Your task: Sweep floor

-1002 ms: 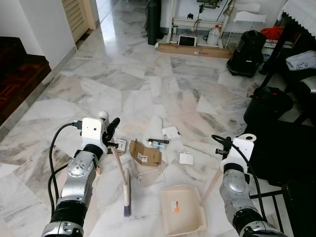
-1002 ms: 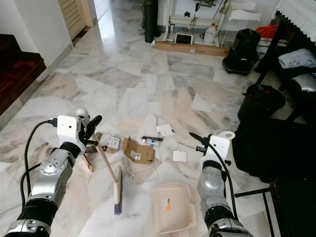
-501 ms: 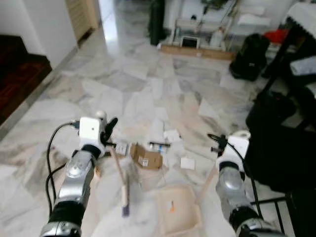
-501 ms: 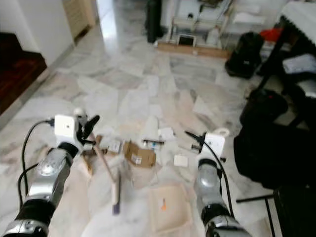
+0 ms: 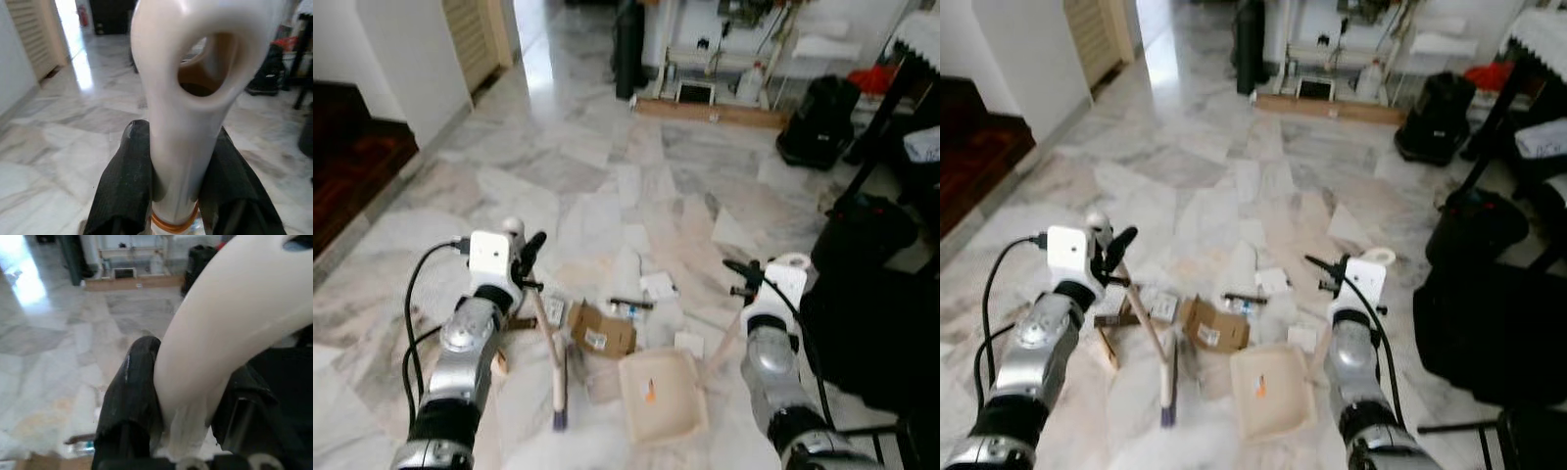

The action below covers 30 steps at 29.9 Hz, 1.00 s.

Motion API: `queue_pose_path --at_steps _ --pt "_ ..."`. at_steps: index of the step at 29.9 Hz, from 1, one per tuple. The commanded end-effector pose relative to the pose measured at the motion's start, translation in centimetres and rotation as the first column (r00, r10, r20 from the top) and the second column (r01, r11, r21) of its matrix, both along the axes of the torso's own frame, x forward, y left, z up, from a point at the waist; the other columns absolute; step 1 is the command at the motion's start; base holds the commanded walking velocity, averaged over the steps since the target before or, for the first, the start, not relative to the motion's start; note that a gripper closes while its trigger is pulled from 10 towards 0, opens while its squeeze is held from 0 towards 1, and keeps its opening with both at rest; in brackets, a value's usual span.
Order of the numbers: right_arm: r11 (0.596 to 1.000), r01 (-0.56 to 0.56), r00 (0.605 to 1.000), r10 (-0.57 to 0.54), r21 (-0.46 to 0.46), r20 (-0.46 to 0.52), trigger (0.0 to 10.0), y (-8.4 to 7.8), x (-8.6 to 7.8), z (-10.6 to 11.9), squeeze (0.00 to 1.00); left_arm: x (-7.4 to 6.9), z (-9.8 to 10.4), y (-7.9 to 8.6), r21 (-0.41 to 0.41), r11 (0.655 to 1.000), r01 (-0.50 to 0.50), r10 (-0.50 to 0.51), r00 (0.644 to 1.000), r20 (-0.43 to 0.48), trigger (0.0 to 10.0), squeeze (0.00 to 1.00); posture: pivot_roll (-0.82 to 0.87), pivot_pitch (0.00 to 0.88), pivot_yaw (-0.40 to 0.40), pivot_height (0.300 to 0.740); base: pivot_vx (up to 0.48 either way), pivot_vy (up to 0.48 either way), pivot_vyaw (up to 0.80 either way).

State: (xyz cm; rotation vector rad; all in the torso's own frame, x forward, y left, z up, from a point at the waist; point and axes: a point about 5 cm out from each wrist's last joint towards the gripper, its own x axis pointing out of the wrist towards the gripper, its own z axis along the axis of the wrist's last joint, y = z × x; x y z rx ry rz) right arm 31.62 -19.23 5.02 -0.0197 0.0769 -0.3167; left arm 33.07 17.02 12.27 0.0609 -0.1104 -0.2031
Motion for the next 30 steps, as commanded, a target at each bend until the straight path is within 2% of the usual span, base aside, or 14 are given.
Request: queue_pose_path --at_steps 1,6,21,27,30 --pt "1.0 -0.005 0.999 0.006 -0.016 0.038 10.0 0.1 0.7 1.0 0.0 0.3 1.8 0.2 -0.003 1.0 0.006 -0.006 0.997 0.071 10.0 0.0 0.0 0.038 -0.047 0.74 0.281 0.0 0.0" --pt "1.0 0.003 0.999 -0.002 -0.018 0.039 10.0 0.0 0.7 1.1 0.0 0.2 2.3 -0.7 -0.008 0.997 0.071 -0.07 0.994 0.082 10.0 0.0 0.0 0.045 -0.046 0.74 0.0 0.0 0.0" --pt "0.995 0.084 0.996 -0.085 -0.045 -0.019 10.0 -0.8 0.6 0.6 0.0 -0.2 3.1 -1.3 0.027 0.987 0.156 -0.157 0.984 0.08 10.0 0.0 0.01 0.058 -0.045 0.74 0.0 0.0 0.0" --pt "0.993 0.103 0.99 -0.108 -0.066 -0.089 10.0 -1.1 0.8 0.2 0.0 -0.7 2.9 -1.6 0.045 0.978 0.205 -0.207 0.977 0.052 10.0 0.0 0.01 0.064 -0.046 0.74 0.0 0.0 0.0" --pt "0.992 0.115 0.978 -0.121 -0.043 -0.172 10.0 -1.1 0.5 -0.7 0.0 -0.9 2.8 -1.6 0.061 0.973 0.222 -0.225 0.974 0.035 10.0 0.0 0.02 0.066 -0.046 0.74 0.0 0.0 0.0"
